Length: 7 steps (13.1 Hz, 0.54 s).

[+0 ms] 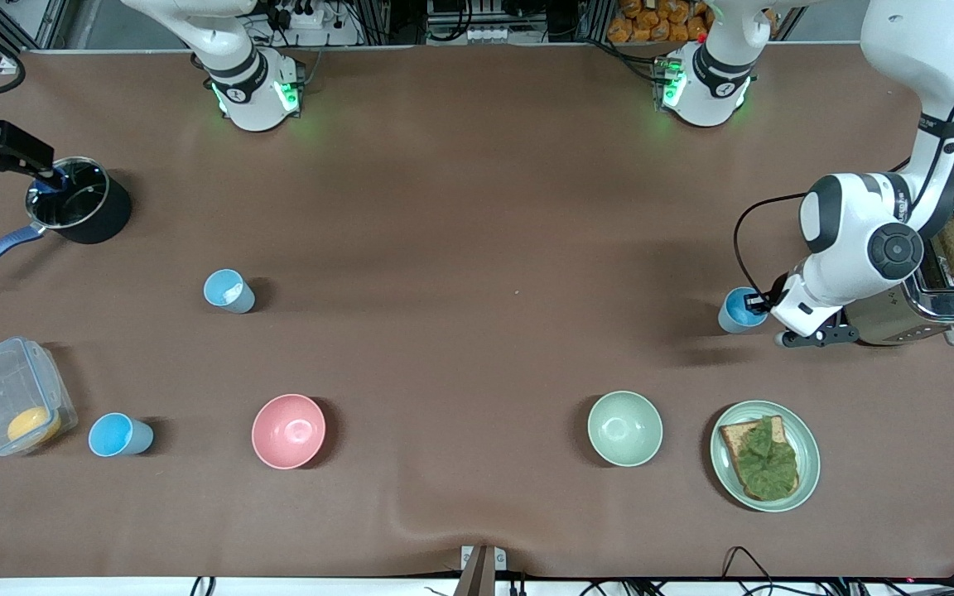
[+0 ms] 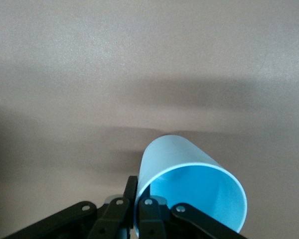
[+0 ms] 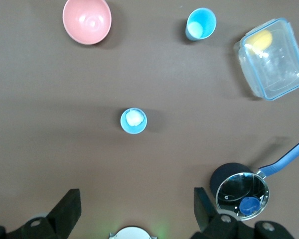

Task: Stack blue cups with both arms
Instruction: 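Reach the right gripper to the other blue cup and grasp it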

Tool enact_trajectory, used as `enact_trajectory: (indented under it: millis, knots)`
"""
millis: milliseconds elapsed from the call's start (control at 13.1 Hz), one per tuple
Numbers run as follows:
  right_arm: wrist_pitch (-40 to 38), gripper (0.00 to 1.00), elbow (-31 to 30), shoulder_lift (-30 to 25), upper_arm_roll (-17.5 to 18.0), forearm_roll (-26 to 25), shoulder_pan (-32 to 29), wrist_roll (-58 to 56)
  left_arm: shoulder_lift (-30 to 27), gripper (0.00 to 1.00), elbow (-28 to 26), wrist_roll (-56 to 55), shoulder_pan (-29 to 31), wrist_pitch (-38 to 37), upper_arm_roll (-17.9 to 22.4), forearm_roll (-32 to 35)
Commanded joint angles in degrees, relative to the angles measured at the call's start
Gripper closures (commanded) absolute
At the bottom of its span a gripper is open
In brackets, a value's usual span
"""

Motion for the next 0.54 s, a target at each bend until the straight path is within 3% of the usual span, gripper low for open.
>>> enact_trajectory:
  millis: [0, 230, 460]
  knots:
    - [-0.6, 0.0, -2.3, 1.2, -0.1, 0.2, 1.7, -1.2, 0.3, 1.0, 1.0, 0.6, -0.1, -1.0, 0.0, 0.9]
    - [1.2, 0.0, -6.8, 3.6, -0.1, 1.0, 2.3, -1.2, 0.4, 1.0, 1.1, 0.5, -0.1, -1.0, 0.0, 0.9]
    - [15.3, 0.0, -20.7, 2.0, -0.4, 1.7, 2.3, -1.3, 0.8, 1.0, 1.1, 0.5, -0.1, -0.9, -0.1, 0.9]
